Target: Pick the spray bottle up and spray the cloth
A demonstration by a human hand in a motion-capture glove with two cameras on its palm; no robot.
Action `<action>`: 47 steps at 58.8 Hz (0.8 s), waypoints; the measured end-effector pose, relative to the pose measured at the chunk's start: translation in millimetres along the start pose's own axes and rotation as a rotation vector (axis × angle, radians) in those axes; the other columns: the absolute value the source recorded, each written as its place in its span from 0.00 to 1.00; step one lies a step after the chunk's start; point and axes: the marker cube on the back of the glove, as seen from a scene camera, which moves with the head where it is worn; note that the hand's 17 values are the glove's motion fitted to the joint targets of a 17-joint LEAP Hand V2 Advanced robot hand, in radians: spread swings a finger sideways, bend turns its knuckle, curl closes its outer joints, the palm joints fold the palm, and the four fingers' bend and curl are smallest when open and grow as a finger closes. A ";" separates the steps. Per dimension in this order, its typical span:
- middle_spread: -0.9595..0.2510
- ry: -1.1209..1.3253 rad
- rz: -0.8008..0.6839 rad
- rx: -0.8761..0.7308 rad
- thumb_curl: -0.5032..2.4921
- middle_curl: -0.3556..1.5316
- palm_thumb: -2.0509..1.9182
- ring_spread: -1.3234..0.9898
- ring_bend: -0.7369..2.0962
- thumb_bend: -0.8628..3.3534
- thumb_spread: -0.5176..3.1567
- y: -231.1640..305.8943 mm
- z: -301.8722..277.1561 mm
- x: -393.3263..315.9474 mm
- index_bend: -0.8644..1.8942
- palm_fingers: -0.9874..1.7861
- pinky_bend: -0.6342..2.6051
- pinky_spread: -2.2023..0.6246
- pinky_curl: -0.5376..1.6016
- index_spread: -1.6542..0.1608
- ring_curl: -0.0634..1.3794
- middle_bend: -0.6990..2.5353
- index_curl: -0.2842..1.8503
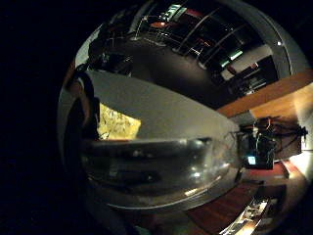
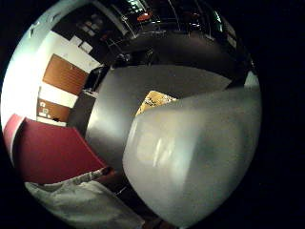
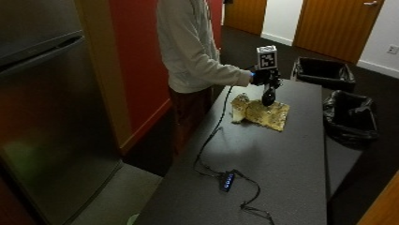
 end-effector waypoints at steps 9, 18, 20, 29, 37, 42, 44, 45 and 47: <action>0.71 0.190 0.006 -0.040 0.41 0.46 0.78 0.49 0.44 0.20 0.15 10.5 25.3 -9.1 0.45 0.83 0.28 0.68 0.46 0.83 0.38 0.40 0.39; 0.71 -0.017 -0.005 -0.064 0.41 0.46 0.78 0.49 0.44 0.20 0.15 15.0 32.1 -26.3 0.45 0.83 0.28 0.68 0.46 0.83 0.38 0.40 0.39; 0.71 -0.008 0.006 -0.072 0.41 0.46 0.78 0.49 0.44 0.20 0.15 15.1 35.4 -30.6 0.45 0.83 0.28 0.68 0.46 0.83 0.38 0.40 0.39; 0.71 0.069 -0.037 -0.052 0.41 0.46 0.78 0.49 0.44 0.20 0.15 10.0 33.8 -34.2 0.45 0.83 0.28 0.68 0.46 0.83 0.38 0.40 0.40; 0.71 0.022 -0.029 -0.039 0.41 0.46 0.78 0.49 0.44 0.20 0.15 4.5 21.4 -35.0 0.45 0.83 0.28 0.68 0.46 0.83 0.38 0.40 0.40; 0.71 0.027 -0.037 -0.035 0.41 0.46 0.78 0.49 0.44 0.20 0.15 2.8 25.5 -40.5 0.45 0.83 0.28 0.68 0.46 0.83 0.38 0.40 0.40; 0.71 0.022 -0.043 -0.034 0.41 0.46 0.78 0.49 0.44 0.20 0.15 2.7 26.1 -42.0 0.45 0.83 0.28 0.68 0.46 0.83 0.38 0.40 0.40; 0.71 0.011 -0.039 -0.030 0.41 0.46 0.78 0.49 0.44 0.20 0.15 2.1 25.2 -43.2 0.45 0.83 0.28 0.68 0.46 0.83 0.38 0.40 0.40; 0.71 -0.032 -0.020 -0.014 0.41 0.46 0.78 0.49 0.44 0.20 0.15 -0.3 20.9 -46.6 0.45 0.83 0.28 0.68 0.46 0.83 0.38 0.40 0.40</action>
